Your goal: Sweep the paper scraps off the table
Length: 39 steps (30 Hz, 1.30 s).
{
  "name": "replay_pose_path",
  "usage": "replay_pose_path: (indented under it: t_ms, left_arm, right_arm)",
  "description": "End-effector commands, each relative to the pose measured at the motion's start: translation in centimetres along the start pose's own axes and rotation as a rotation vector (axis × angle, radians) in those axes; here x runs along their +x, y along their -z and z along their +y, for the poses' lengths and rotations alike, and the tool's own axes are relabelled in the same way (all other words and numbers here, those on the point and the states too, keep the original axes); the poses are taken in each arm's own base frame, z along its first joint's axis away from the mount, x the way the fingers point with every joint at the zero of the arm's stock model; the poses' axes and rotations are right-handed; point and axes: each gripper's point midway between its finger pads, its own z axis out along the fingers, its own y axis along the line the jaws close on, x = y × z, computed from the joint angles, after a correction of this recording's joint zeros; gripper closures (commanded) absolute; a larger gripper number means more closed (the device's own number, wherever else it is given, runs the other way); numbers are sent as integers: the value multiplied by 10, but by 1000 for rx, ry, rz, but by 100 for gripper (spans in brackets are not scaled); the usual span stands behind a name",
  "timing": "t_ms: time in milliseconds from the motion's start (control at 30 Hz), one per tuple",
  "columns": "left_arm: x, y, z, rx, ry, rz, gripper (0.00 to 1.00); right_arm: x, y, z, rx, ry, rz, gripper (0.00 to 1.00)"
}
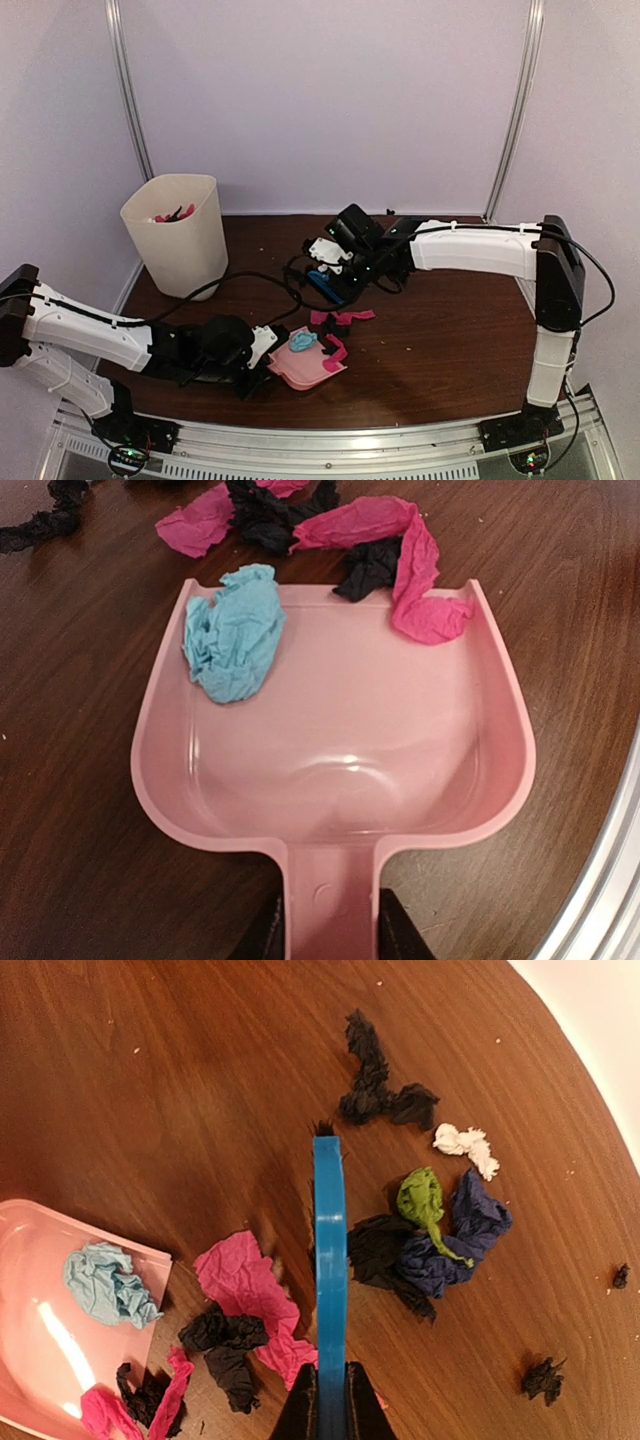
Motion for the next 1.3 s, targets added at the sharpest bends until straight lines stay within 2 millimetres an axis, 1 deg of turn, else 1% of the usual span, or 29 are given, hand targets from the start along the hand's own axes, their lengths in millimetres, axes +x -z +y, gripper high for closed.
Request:
replay_pose_path:
  t_ms: [0, 33, 167, 300, 467, 567, 700, 733, 867, 967, 1067, 1167, 1267]
  left_arm:
    - [4, 0, 3, -18, 22, 12, 100]
    - [4, 0, 3, -16, 22, 12, 100]
    - [3, -1, 1, -5, 10, 9, 100]
    - [1, -3, -3, 10, -13, 6, 100]
    - [-2, -5, -7, 29, -47, 8, 100]
    - [-4, -6, -9, 41, -64, 0, 100]
    - [-6, -7, -12, 56, -86, -8, 100]
    - [-6, -8, -12, 58, -91, -9, 100]
    - [-6, -8, -15, 69, -97, -9, 100]
    - [-6, -7, -16, 77, -98, -13, 100]
    - [-5, -7, -17, 83, -99, -14, 100]
    - [-6, -7, -17, 88, -101, -17, 100]
    - [-5, -6, -18, 92, -102, -17, 100]
  right_arm:
    - [18, -5, 11, -47, -32, 16, 100]
    - [21, -3, 11, -48, -39, 17, 100]
    - [31, 4, 24, -110, -77, 16, 100]
    - [35, 14, 36, -149, -99, 16, 100]
    - [37, 30, 50, -193, -128, 2, 100]
    - [35, 37, 59, -235, -188, -22, 100]
    - [30, 42, 63, -263, -225, -52, 100]
    - [29, 43, 62, -258, -226, -53, 100]
    - [23, 49, 45, -180, -225, -59, 100]
    - [13, 61, 30, -139, -234, -77, 100]
    - [9, 74, 16, -100, -249, -94, 100]
    - [16, 83, 4, -59, -262, -78, 100]
    - [30, 88, -8, 0, -270, -39, 100]
